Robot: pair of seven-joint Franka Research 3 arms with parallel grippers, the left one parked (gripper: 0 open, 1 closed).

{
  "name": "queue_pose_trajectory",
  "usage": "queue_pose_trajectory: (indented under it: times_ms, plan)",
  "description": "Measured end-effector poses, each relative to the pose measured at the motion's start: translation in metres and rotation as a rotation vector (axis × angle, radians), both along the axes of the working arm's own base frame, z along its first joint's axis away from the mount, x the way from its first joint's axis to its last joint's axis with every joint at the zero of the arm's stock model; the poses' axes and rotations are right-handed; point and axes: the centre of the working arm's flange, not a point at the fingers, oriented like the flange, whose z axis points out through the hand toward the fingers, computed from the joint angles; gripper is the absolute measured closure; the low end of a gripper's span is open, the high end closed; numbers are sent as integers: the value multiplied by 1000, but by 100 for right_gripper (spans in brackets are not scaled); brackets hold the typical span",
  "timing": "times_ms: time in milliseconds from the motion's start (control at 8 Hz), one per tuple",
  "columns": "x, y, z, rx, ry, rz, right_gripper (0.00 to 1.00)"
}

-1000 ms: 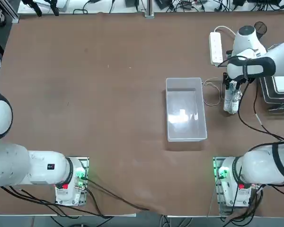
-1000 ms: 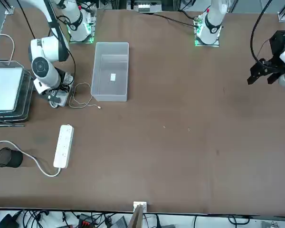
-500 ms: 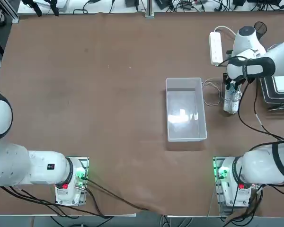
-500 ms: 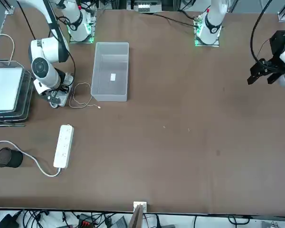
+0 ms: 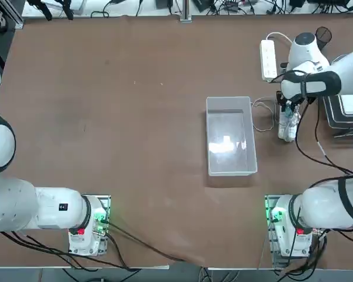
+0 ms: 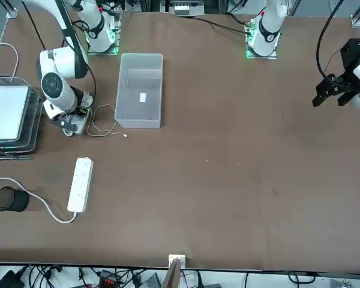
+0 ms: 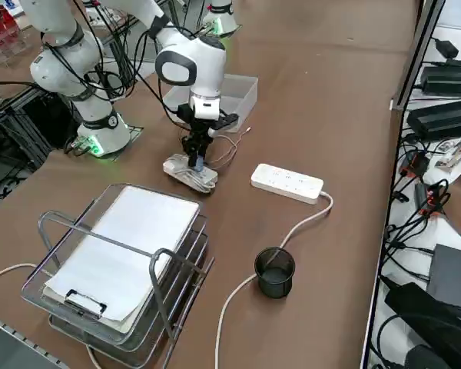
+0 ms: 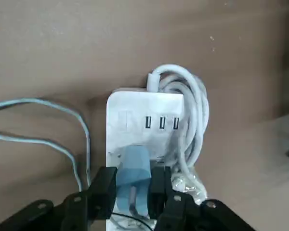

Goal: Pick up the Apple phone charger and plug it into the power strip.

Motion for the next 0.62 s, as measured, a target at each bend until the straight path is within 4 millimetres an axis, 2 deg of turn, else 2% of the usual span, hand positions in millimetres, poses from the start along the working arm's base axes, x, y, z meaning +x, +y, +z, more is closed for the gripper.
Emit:
queue_pose_trajectory:
  times_ms: [250,625]
  plan:
    - [0,5,6,-7,4,9,63]
    - [4,5,28,-14,-26,11,63]
